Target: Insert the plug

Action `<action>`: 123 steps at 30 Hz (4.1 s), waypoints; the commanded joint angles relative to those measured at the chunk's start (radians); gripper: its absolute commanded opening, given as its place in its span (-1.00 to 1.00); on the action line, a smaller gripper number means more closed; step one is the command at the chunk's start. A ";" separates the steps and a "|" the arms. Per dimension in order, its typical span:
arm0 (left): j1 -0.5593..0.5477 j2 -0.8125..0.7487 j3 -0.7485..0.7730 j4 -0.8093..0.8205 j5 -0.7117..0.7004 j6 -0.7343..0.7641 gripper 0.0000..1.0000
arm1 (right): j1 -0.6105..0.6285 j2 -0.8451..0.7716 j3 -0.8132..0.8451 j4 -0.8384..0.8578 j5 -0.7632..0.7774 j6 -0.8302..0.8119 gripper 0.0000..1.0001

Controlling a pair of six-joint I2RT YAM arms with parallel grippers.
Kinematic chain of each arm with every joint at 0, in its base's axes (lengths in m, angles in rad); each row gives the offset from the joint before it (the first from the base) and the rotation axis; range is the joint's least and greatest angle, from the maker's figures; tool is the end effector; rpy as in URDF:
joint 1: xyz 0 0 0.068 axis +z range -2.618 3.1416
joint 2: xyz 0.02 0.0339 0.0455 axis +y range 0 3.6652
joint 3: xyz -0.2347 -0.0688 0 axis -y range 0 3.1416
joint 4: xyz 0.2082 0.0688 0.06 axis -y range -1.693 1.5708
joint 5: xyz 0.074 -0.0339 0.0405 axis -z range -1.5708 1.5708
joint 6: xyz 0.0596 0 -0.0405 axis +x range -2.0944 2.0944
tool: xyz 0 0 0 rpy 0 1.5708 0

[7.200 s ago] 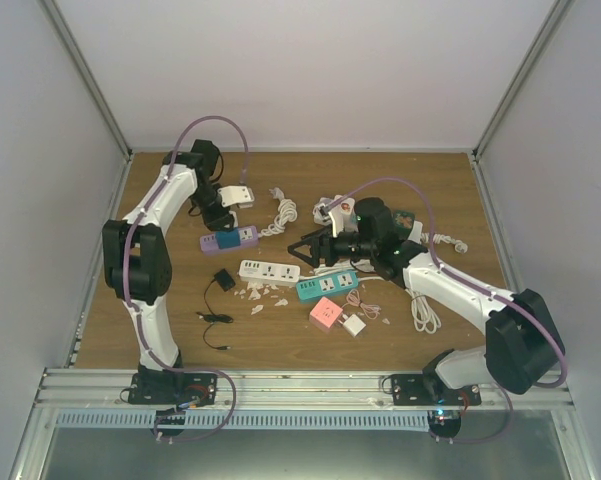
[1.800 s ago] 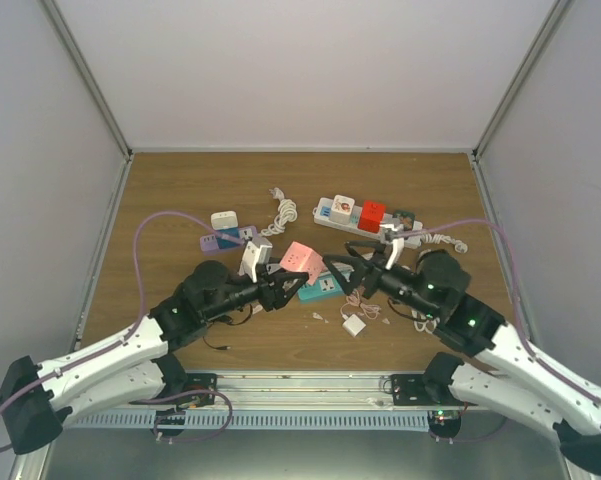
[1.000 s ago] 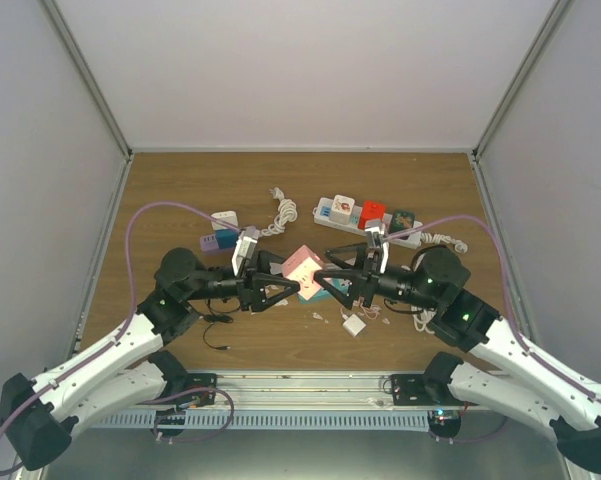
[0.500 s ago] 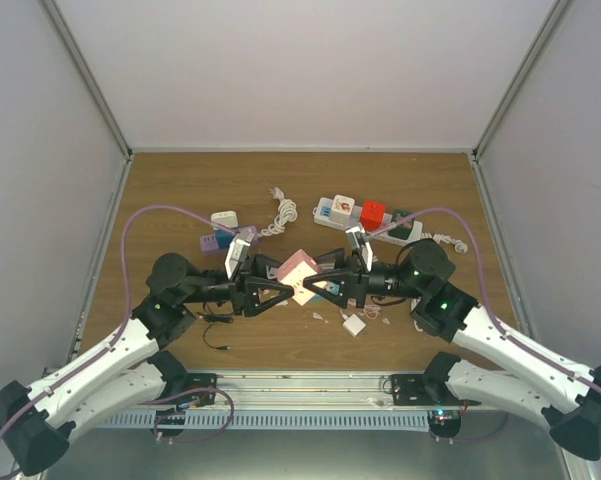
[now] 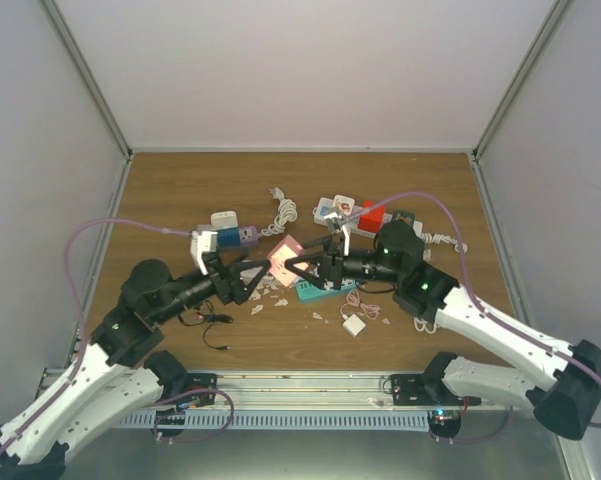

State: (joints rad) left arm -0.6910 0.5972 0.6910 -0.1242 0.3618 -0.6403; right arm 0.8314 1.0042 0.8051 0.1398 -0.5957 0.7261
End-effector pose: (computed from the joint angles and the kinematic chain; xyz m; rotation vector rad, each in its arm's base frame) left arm 0.1077 -0.1165 0.3208 0.3525 1.7304 -1.2918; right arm 0.1324 0.1948 0.3219 -0.6255 1.8012 1.6126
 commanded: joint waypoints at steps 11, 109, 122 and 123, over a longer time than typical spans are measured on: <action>0.010 -0.347 0.038 -0.461 -0.591 0.201 0.98 | -0.158 0.321 0.232 -0.171 0.030 -0.438 -0.35; 0.051 -0.330 -0.054 -0.494 -0.684 0.166 0.98 | -0.031 1.122 0.431 -0.439 0.384 -1.069 -0.28; 0.056 -0.324 -0.057 -0.489 -0.676 0.169 0.98 | -0.060 0.996 0.422 -0.443 0.382 -0.984 -0.15; 0.056 -0.323 -0.057 -0.490 -0.675 0.170 0.98 | -0.059 1.009 0.422 -0.444 0.384 -0.984 -0.15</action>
State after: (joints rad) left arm -0.6441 0.2649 0.6445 -0.6487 -0.3145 -0.4786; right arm 0.7895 1.9591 1.2770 -0.1184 -0.3115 -0.2710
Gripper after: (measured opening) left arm 0.990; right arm 0.640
